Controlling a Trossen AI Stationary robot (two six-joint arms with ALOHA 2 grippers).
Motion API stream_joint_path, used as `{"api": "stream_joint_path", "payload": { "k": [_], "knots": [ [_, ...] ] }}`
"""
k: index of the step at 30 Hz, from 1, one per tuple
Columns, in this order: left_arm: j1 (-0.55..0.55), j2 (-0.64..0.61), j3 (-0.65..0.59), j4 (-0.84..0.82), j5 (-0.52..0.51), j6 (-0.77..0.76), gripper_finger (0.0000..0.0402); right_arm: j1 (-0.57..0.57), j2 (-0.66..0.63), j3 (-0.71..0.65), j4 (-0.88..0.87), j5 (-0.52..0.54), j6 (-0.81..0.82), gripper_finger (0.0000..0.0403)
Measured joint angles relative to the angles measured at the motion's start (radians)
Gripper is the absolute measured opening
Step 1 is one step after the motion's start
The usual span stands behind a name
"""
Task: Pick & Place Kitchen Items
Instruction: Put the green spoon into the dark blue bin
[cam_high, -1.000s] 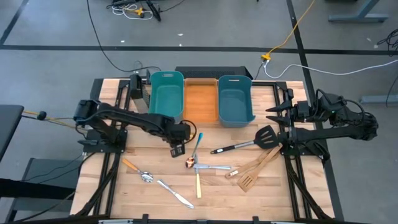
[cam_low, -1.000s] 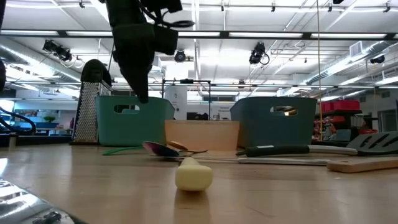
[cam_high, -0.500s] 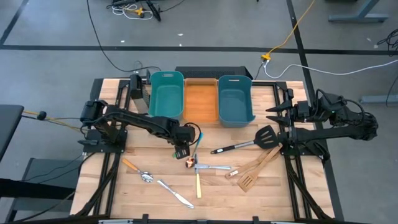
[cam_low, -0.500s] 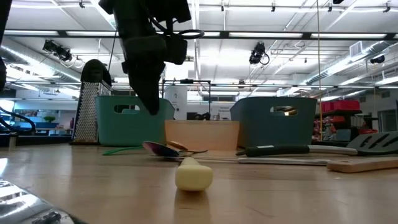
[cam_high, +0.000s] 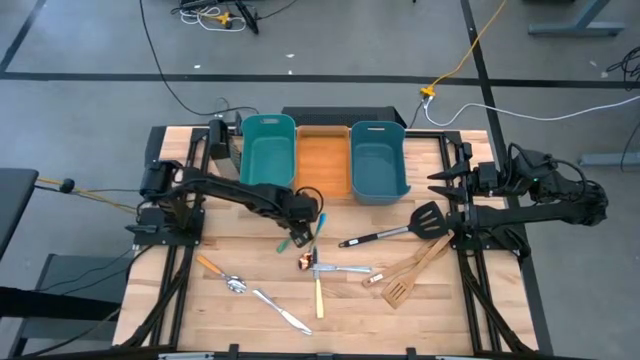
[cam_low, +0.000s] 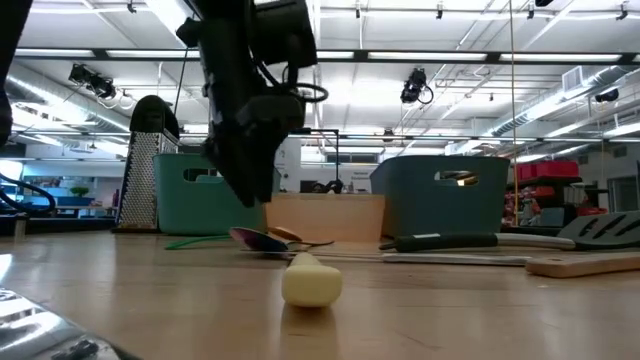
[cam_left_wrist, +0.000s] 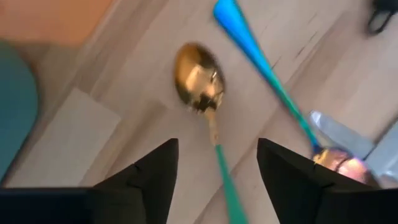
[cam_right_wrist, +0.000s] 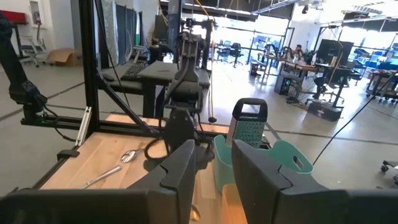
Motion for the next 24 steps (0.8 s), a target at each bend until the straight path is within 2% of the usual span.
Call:
{"api": "stream_joint_path", "payload": {
  "k": [6,16,24],
  "knots": [
    [0.003,0.067,0.0,0.02,0.064,-0.004,0.0216,0.0,0.0,0.0,0.0,0.0,0.0,0.0118],
    [0.001,0.138,0.006,0.01,0.056,0.001,0.0215,0.0,0.0,0.0,0.0,0.0,0.0,0.0118],
    [0.001,0.14,0.004,0.009,0.04,-0.003,0.0205,0.0,0.0,0.0,0.0,0.0,0.0,0.0118]
  ]
}}
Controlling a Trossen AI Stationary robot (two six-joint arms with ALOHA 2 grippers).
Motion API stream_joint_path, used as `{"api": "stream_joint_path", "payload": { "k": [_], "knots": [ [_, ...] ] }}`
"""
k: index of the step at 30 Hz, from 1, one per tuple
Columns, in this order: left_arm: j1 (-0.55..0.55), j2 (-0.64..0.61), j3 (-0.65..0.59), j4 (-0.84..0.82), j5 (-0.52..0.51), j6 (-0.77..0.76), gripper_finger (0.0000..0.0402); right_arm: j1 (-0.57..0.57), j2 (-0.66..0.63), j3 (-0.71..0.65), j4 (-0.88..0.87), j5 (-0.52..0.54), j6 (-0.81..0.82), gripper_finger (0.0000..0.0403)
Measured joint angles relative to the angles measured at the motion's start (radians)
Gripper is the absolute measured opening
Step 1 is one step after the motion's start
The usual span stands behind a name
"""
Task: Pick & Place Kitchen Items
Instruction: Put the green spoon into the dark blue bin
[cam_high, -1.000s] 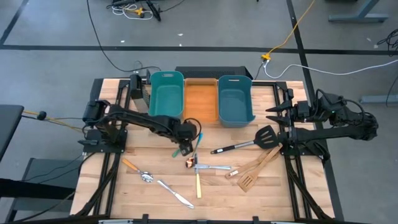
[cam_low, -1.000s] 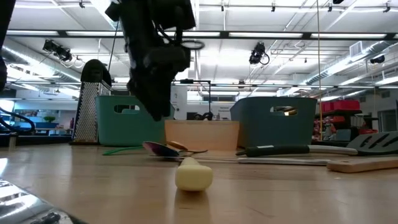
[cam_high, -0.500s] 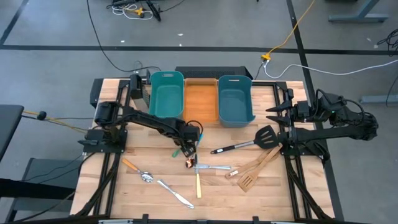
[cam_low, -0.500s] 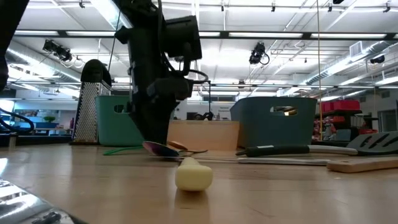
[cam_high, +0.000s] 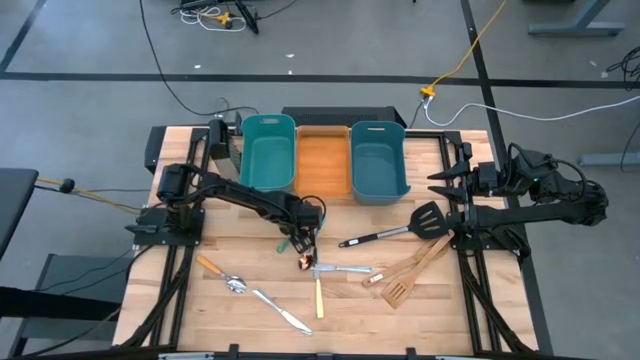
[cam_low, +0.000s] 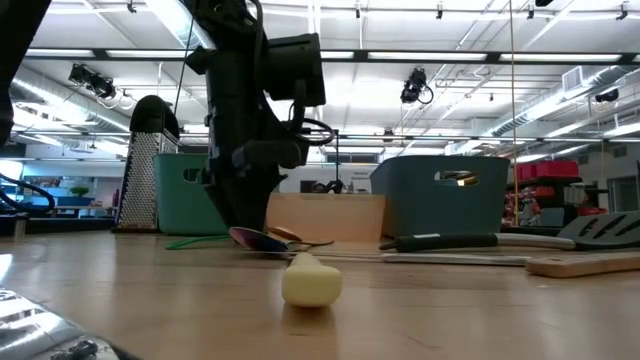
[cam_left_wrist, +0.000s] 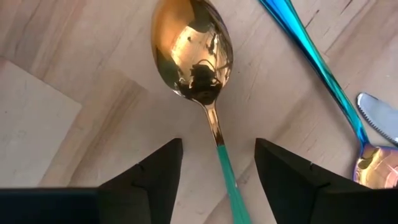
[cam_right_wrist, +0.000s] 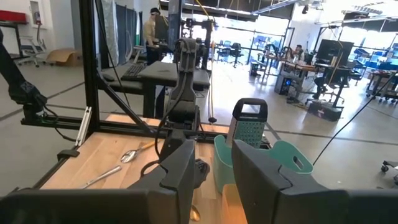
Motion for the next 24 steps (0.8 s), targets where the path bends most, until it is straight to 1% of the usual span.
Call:
{"api": "stream_joint_path", "payload": {
  "k": [3,7,10,15,16,24],
  "knots": [
    [0.0,0.001,-0.001,-0.002,-0.008,-0.001,0.0183,0.0,0.0,0.0,0.0,0.0,0.0,0.0118],
    [0.001,0.002,-0.002,-0.006,-0.014,-0.001,0.0143,0.0,0.0,0.0,0.0,0.0,0.0,0.0118],
    [0.001,0.002,-0.003,-0.011,-0.015,-0.001,0.0105,0.0,0.0,0.0,0.0,0.0,0.0,0.0118],
    [0.002,0.002,-0.004,-0.022,-0.017,0.004,0.0027,0.0,0.0,0.0,0.0,0.0,0.0,0.0118],
    [0.002,0.002,-0.003,-0.023,-0.016,0.005,0.0018,0.0,0.0,0.0,0.0,0.0,0.0,0.0118],
    [0.002,0.003,-0.003,-0.03,-0.013,0.011,0.0015,0.0,0.0,0.0,0.0,0.0,0.0,0.0118]
  ]
}}
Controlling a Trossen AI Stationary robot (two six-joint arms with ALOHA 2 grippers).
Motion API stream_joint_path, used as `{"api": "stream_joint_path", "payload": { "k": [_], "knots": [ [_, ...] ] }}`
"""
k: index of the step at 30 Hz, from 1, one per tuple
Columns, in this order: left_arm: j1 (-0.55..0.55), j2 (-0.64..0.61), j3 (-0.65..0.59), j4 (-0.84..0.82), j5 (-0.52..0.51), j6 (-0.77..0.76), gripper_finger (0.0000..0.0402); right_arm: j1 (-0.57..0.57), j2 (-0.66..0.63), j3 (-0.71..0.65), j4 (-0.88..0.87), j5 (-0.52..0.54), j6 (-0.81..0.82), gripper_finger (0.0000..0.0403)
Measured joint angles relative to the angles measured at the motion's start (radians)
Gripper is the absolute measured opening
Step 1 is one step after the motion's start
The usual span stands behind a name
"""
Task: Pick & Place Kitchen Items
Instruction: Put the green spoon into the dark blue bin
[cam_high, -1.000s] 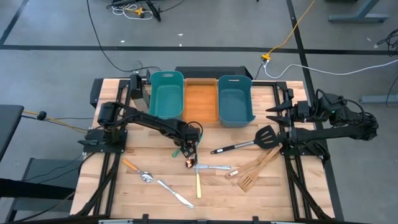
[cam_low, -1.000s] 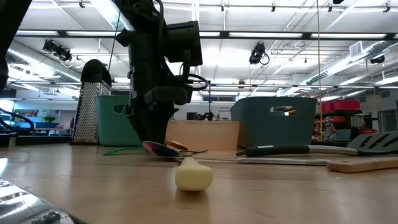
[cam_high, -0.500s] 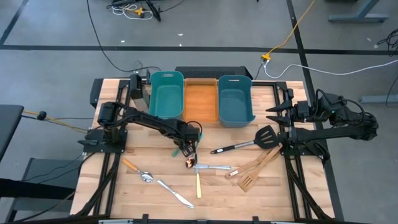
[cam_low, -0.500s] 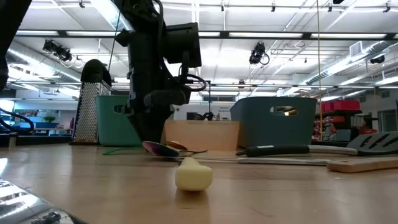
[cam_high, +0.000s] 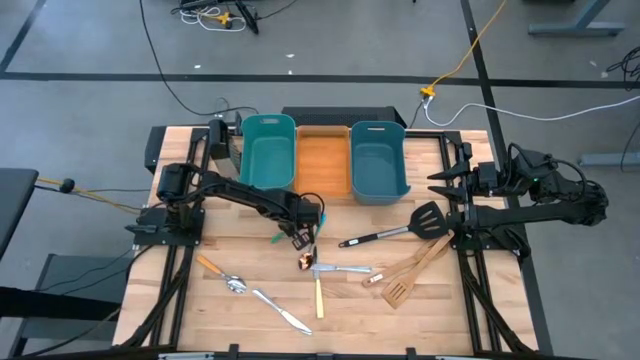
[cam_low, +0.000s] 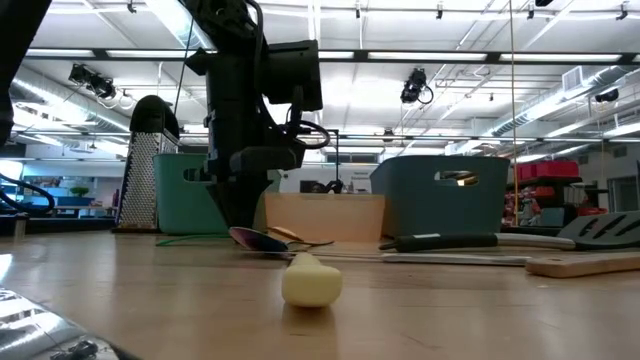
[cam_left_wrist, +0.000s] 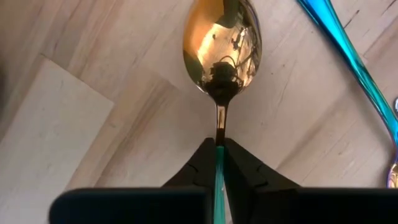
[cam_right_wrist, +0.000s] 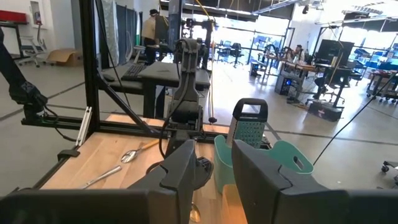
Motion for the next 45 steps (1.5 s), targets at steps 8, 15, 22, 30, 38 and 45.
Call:
{"api": "stream_joint_path", "payload": {
  "k": [8,15,22,30,38,45],
  "knots": [
    [-0.01,-0.036,-0.006,-0.001,0.003,0.02,0.0015,0.0,0.0,0.0,0.0,0.0,0.0,0.0118],
    [-0.046,-0.097,-0.005,0.005,0.0,0.037,0.0015,0.0,0.0,0.0,0.0,0.0,0.0,0.0118],
    [-0.094,-0.211,-0.004,0.067,-0.033,0.099,0.0015,0.0,0.0,0.0,0.002,0.0,0.0,0.0118],
    [-0.134,-0.409,-0.002,0.218,-0.128,0.222,0.0015,0.0,0.003,0.0,0.067,0.0,0.0,0.0118],
    [-0.131,-0.58,-0.002,0.457,-0.203,0.449,0.0015,0.0,0.025,0.001,0.212,-0.001,0.036,0.0118],
    [-0.115,-0.616,-0.001,0.69,-0.166,0.648,0.0015,0.0,0.135,0.001,0.246,0.0,0.125,0.0118]
  ]
}}
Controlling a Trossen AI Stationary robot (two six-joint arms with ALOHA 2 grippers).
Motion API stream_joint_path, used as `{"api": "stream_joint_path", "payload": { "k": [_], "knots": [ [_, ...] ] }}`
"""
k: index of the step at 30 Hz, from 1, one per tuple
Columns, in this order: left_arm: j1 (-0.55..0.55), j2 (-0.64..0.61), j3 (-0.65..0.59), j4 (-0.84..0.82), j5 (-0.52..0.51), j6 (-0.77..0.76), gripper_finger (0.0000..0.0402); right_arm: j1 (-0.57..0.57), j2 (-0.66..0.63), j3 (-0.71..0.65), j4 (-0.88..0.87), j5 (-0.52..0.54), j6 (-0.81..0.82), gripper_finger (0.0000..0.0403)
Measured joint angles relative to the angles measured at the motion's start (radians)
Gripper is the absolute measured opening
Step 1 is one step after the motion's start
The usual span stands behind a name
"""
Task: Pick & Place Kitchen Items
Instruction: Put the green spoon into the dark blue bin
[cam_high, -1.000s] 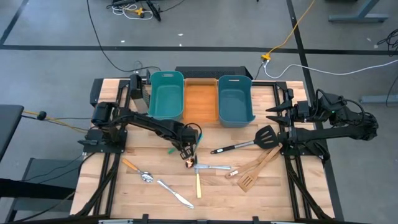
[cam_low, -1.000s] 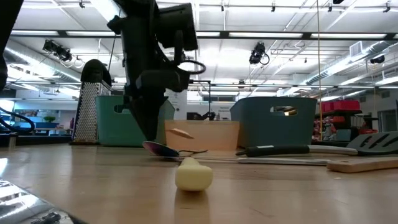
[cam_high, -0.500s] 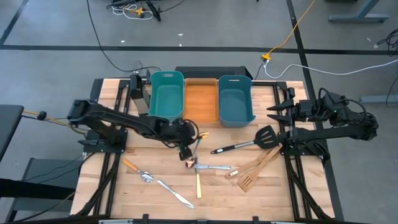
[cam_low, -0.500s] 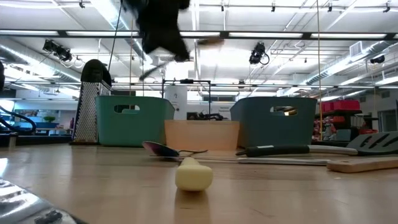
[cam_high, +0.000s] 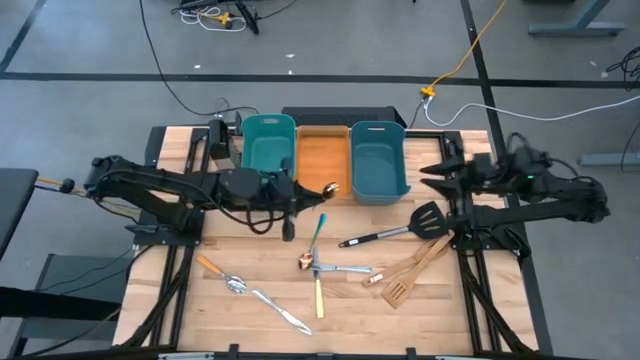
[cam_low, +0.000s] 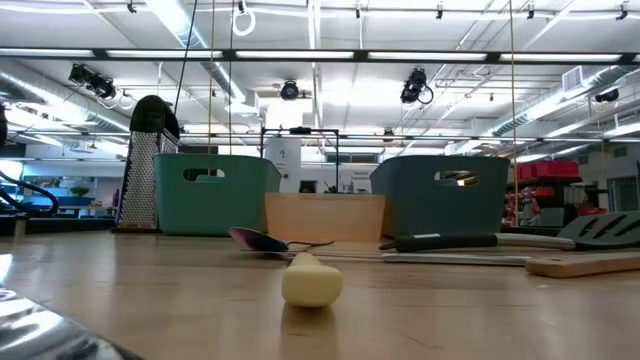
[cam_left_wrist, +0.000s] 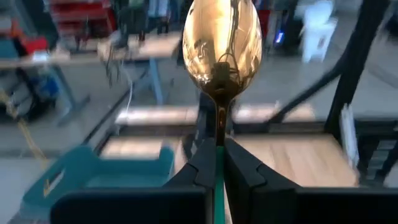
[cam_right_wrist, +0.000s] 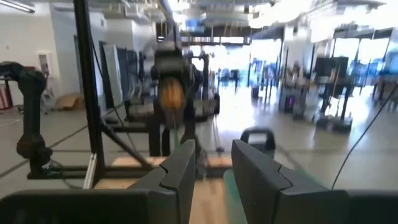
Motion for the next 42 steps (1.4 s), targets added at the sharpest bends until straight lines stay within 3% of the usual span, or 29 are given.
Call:
{"api": "stream_joint_path", "payload": {
  "k": [11,17,22,30,42],
  "knots": [
    [0.077,0.006,0.0,0.102,0.113,0.083,0.0015,0.0,0.349,-0.002,0.256,0.0,-0.048,0.0118],
    [0.128,0.006,0.0,0.098,0.126,0.087,0.0015,0.0,0.498,-0.002,0.442,0.0,-0.049,0.0118],
    [0.157,0.006,0.0,0.098,0.184,0.082,0.0015,0.0,0.584,-0.002,0.553,0.0,-0.049,0.0118],
    [0.161,0.006,0.0,0.098,0.189,0.082,0.0015,0.0,0.705,-0.002,0.731,0.0,-0.07,0.0121],
    [0.161,0.006,0.0,0.097,0.188,0.081,0.0015,0.0,0.827,-0.002,0.968,0.0,-0.072,0.0175]
  ]
}}
